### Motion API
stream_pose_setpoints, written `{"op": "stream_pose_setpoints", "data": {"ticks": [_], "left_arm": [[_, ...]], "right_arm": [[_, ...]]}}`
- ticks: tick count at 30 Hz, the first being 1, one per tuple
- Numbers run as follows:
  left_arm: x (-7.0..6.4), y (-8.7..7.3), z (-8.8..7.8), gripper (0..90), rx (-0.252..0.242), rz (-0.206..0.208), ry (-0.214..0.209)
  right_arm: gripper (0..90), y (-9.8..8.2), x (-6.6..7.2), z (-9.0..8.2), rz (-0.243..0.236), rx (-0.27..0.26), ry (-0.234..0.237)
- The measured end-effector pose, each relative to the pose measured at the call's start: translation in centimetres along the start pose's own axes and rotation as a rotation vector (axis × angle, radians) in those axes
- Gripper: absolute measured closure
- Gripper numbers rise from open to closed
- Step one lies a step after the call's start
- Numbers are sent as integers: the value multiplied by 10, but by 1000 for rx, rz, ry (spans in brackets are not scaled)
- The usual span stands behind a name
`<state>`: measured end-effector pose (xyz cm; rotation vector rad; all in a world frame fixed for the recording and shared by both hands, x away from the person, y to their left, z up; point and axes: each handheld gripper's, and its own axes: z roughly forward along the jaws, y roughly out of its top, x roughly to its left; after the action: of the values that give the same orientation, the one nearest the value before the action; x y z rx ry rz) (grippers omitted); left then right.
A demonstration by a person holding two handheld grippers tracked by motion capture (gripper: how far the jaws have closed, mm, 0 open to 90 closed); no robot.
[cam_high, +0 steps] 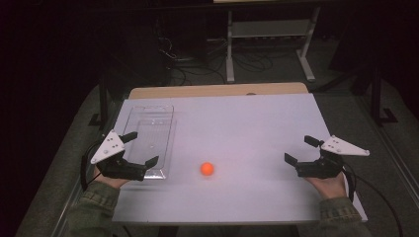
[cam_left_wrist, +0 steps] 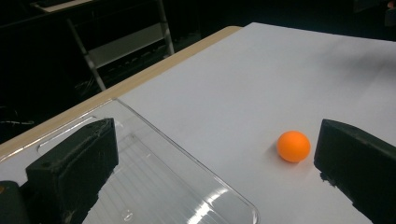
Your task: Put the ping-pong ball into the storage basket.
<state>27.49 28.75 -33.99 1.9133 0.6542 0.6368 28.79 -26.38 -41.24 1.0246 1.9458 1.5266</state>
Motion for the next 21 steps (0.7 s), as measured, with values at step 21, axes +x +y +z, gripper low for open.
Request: {"op": "stream_pose_setpoints", "data": {"ticks": [21], "left_arm": [[2, 16, 17, 0, 82, 47, -41]], "right_arm": [[0, 0, 0, 1, -4, 9, 3]]}}
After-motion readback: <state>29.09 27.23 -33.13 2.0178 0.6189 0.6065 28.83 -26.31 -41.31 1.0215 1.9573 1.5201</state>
